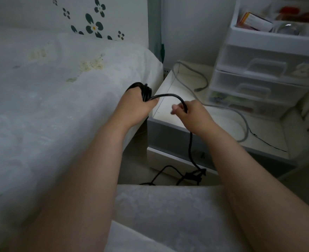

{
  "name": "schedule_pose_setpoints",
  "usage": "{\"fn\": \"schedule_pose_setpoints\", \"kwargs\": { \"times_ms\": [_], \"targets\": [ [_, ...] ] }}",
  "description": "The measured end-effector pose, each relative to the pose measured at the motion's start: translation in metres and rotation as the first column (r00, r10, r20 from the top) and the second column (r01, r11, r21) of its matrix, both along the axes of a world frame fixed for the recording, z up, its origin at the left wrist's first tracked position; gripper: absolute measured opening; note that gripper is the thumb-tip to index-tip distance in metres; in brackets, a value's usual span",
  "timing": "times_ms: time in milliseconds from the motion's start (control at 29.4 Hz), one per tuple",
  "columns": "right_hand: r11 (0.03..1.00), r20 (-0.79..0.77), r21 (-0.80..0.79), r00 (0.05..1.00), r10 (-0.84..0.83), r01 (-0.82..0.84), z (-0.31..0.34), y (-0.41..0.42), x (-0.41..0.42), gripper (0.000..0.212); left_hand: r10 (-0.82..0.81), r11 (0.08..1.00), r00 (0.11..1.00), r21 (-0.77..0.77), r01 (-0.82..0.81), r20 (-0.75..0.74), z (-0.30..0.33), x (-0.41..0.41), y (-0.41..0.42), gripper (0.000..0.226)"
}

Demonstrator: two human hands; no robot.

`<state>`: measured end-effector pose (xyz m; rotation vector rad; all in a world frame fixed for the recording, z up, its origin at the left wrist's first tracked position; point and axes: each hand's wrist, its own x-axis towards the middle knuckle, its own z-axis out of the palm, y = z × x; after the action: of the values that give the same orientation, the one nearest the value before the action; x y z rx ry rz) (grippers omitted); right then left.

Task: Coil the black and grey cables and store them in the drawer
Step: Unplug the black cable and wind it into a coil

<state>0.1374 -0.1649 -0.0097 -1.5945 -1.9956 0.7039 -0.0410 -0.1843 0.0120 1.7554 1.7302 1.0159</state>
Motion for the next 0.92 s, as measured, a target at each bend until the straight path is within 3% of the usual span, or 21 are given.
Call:
{"fn": "schedule_pose_setpoints", "kwargs": {
  "times_ms": [68,170,238,306,443,545,647,817,919],
  "targets": [
    [0.999,-0.278,0.009,0.960,0.046,-0.045,0.007,-0.004,-0.004,0.022,-0.056,0.998,0.990,0.005,0.057,-0.128,0.002,0.005,-0.003,0.023],
    [0.985,-0.419,-0.020,0.896,0.146,-0.170,0.023,-0.013,0.004,0.018,-0.123,0.991,0.982,-0.064,0.115,-0.144,0.008,0.007,-0.007,0.028],
    [0.962,-0.523,-0.097,0.835,0.171,-0.257,0.030,-0.015,0.012,0.030,-0.193,0.974,0.974,-0.142,0.176,-0.120,0.011,0.007,-0.012,0.029],
    [0.968,-0.595,-0.088,0.792,0.137,-0.233,0.033,-0.016,0.015,0.051,-0.295,0.934,0.955,-0.217,0.284,-0.019,0.014,0.008,-0.015,0.032],
    [0.998,-0.644,0.067,0.765,0.029,0.018,0.027,-0.010,0.009,0.064,-0.480,0.818,0.856,-0.253,0.516,0.192,0.017,0.019,-0.023,0.037],
    [0.996,-0.697,0.059,0.717,-0.003,0.062,0.022,-0.004,0.008,0.061,-0.529,0.780,0.795,-0.197,0.594,0.298,0.018,0.031,-0.029,0.045],
    [0.997,-0.747,0.041,0.664,-0.016,0.071,0.020,-0.005,0.005,0.062,-0.514,0.787,0.743,-0.109,0.607,0.428,0.019,0.039,-0.032,0.048],
    [0.998,-0.724,0.055,0.689,0.039,0.001,0.010,-0.007,-0.005,0.062,-0.405,0.807,0.613,-0.049,0.588,0.678,0.020,0.040,-0.031,0.060],
    [0.999,-0.733,-0.037,0.680,-0.021,-0.009,0.008,-0.006,-0.009,0.058,-0.338,0.809,0.495,-0.022,0.588,0.801,0.017,0.040,-0.027,0.056]
  ]
}}
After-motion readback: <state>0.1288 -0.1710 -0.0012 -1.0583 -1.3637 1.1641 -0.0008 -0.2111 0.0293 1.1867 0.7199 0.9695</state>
